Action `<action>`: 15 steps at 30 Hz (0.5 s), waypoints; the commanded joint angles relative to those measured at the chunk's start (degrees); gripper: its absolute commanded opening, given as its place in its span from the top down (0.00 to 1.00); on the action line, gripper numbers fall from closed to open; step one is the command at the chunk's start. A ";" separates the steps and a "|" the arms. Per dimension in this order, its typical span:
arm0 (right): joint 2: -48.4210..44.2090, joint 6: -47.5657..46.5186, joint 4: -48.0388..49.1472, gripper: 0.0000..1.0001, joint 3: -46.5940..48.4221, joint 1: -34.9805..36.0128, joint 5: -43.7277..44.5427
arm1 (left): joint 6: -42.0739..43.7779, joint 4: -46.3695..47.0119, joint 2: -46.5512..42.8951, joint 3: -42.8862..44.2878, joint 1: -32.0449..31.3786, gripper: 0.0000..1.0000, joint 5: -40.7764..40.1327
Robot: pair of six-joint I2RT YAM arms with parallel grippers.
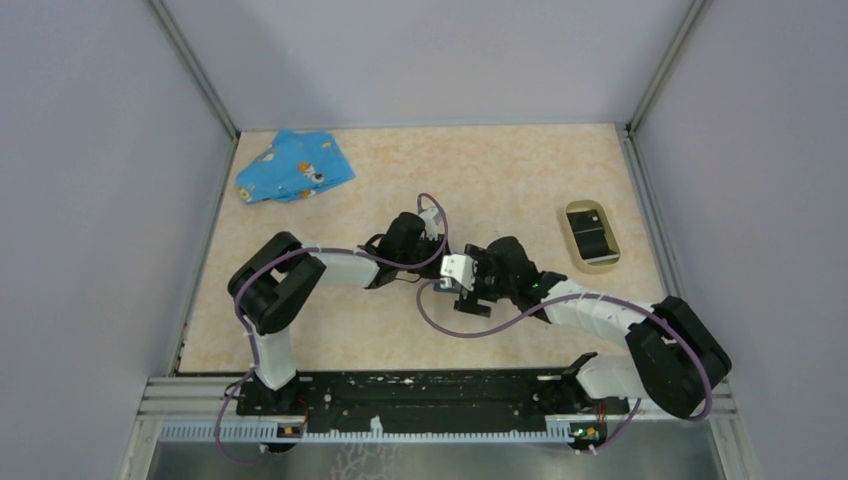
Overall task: Put the credit cards into the card holder
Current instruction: Open the card holder at the center of the board.
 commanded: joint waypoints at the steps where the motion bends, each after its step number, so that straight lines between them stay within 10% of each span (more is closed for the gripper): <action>1: 1.74 -0.68 4.65 0.07 2.24 2.24 8.06 | -0.48 1.62 1.20 0.27 0.13 0.62 1.35; 15: 2.96 3.66 9.51 0.17 2.48 3.14 20.20 | -0.86 2.08 1.48 0.07 0.17 0.58 1.65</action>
